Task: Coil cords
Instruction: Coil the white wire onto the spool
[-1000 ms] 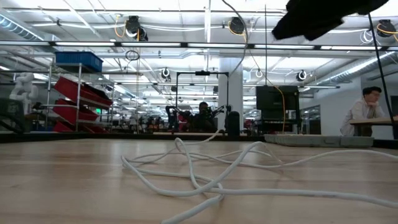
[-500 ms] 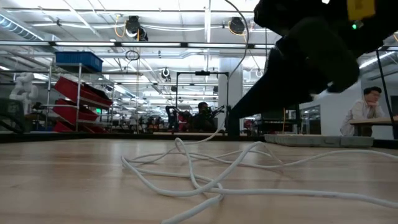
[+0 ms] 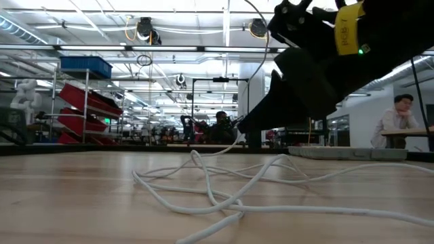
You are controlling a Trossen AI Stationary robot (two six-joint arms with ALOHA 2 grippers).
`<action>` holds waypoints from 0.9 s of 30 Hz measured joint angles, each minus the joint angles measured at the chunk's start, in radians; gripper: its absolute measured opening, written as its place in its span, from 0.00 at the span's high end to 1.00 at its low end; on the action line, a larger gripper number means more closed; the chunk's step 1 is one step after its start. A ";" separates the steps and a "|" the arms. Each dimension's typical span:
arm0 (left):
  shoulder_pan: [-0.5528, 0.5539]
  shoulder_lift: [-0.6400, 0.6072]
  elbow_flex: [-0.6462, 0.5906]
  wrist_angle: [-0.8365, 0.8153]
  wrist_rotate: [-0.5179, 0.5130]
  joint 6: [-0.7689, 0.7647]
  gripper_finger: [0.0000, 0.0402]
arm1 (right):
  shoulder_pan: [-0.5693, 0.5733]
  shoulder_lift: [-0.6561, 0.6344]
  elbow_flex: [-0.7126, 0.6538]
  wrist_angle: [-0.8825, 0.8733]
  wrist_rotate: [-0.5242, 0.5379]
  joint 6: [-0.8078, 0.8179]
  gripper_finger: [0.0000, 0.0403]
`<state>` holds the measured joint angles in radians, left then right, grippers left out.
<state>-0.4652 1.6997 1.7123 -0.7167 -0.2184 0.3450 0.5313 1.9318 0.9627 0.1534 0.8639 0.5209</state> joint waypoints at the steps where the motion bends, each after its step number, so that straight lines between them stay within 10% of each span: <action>1: 0.000 0.000 0.000 0.000 0.000 0.000 1.00 | -0.001 0.000 0.000 0.001 0.000 -0.002 0.67; 20: 0.000 0.000 0.000 0.001 -0.030 0.001 1.00 | -0.037 -0.002 0.000 0.067 -0.006 -0.079 0.68; 27: 0.000 0.000 0.000 0.005 -0.030 0.001 1.00 | -0.054 -0.002 0.000 0.068 -0.039 -0.086 0.88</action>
<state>-0.4652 1.7001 1.7123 -0.7121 -0.2485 0.3458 0.4769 1.9301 0.9627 0.2214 0.8245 0.4349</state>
